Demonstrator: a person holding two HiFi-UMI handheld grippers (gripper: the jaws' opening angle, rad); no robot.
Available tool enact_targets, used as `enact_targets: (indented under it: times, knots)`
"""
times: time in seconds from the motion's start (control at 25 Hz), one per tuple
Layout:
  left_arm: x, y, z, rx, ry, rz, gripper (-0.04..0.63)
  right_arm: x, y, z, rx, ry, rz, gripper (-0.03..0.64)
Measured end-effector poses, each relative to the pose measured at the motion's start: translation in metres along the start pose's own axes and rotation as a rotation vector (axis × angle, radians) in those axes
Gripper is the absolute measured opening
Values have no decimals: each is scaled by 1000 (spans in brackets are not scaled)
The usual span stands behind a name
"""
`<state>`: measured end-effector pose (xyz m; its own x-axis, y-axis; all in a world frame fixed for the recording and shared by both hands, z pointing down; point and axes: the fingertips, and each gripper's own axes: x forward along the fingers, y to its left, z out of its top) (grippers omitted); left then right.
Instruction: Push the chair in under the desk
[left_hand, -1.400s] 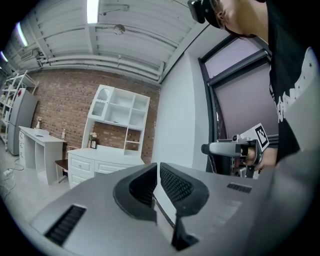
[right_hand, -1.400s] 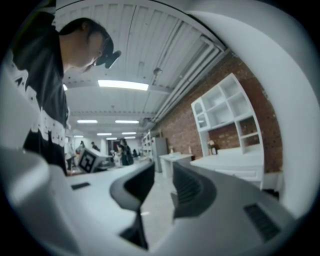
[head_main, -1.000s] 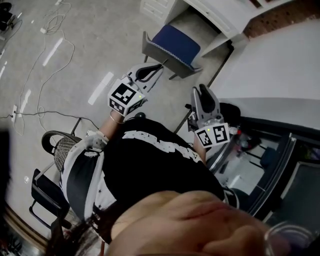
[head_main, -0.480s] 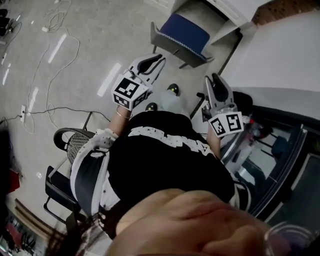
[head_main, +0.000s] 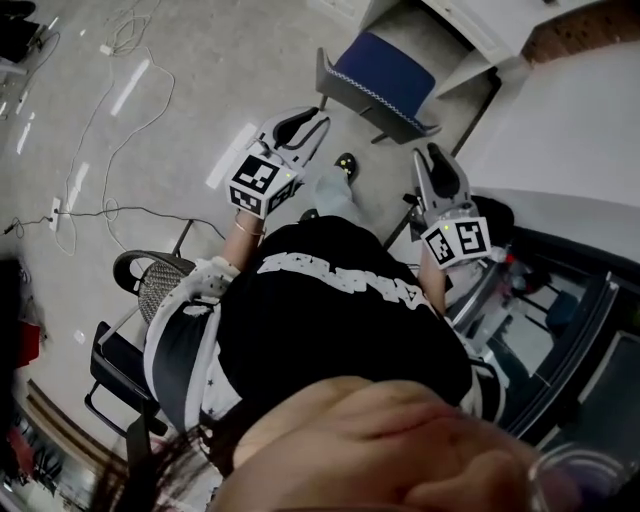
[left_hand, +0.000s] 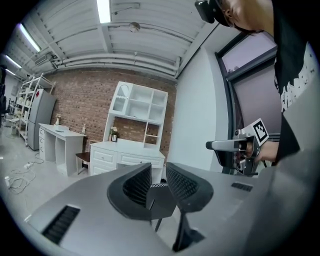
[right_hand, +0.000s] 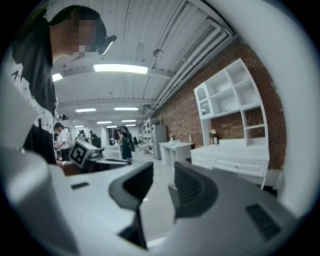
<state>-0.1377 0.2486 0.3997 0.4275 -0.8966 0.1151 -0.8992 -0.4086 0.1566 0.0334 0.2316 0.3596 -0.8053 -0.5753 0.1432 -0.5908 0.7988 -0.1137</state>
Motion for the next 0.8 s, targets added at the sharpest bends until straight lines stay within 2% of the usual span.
enact_targets:
  times: [0.32,0.8]
  knots:
    - [24,17,-6,47,50,8,138,27,-22,-13,8,36,6,139]
    - [86,26,-33,217,210,-40,184,47,-72,-57,36,142,-26,167]
